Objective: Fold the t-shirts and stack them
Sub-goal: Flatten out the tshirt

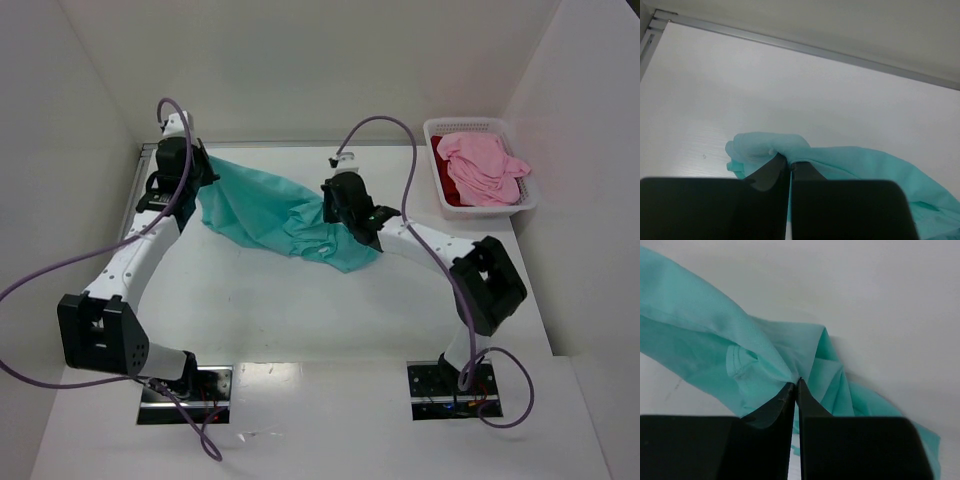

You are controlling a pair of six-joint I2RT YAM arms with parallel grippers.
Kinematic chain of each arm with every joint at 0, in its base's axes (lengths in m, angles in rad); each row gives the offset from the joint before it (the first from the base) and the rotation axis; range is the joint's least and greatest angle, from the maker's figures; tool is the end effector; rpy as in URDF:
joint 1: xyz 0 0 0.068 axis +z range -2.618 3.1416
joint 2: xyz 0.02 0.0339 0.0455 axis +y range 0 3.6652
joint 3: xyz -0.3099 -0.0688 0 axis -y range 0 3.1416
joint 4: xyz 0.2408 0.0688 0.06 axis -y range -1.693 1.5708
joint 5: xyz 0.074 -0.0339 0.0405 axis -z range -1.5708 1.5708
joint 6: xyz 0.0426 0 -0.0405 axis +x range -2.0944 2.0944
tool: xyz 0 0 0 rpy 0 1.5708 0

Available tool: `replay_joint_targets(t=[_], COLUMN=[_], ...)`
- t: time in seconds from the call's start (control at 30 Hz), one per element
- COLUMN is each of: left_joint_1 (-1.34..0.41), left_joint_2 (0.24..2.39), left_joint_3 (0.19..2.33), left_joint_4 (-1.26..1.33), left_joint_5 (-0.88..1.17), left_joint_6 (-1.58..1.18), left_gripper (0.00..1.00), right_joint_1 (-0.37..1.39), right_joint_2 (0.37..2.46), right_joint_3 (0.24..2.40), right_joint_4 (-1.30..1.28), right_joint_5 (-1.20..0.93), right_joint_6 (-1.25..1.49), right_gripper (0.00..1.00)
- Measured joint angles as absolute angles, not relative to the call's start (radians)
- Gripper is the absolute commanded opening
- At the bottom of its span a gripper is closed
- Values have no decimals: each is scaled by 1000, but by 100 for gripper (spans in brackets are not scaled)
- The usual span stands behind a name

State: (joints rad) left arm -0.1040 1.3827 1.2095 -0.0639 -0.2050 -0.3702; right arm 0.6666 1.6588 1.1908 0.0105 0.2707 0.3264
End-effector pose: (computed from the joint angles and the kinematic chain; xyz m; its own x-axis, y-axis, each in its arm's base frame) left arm 0.3212 -0.0248 0.4084 -0.1834 -0.3370 -0.9235 -0.1732 0.9358 -0.3071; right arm 0.3155 0.2337 0.3163 -0.4594 0.0317 -0.8877 -0.2744 0.9454 0.1758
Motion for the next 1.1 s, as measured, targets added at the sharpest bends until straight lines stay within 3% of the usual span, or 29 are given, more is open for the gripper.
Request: replay_joint_targets(t=[0.17,0.2,0.3,0.33,0.43,0.57,0.73,0.8,0.83,1.1], left_joint_1=[-99,-98,-92,-89,-82,-74,-70,-67,-65,-63], left_joint_2=[1427,1431,1441,1446,1462,1483,1496,1501,1502,1505], left_joint_3=[1208,1208,1208,1208,1208,1208,1208,1208,1208,1208], left_joint_4=[-67,-67,-64,-60,-59,-59,-53,-47,-45,-37], left_joint_5=[-208,-208,-209,-209,-208,-204,-195,-188,-185,-170], left_joint_6=[-370,-370,-370,-370,-370,-370,-370,-370,-371,-371], left_gripper=[0,0,0,0,0,0,0,0,0,0], right_joint_1=[663,663,662,662,662,662,662,661,661,661], right_joint_2=[1765,1779,1813,1821,1825,1789,1668,1658,1660,1736], right_joint_3=[1192,1193,1212,1221,1236,1209,1083,1077,1077,1084], right_joint_4=[42,49,54,56,63,78,88,89,88,79], right_joint_5=[225,218,200,197,189,179,155,151,149,133], right_joint_6=[337,340,346,347,348,347,334,328,322,310], right_gripper=[27,38,52,63,83,98,100,85,82,77])
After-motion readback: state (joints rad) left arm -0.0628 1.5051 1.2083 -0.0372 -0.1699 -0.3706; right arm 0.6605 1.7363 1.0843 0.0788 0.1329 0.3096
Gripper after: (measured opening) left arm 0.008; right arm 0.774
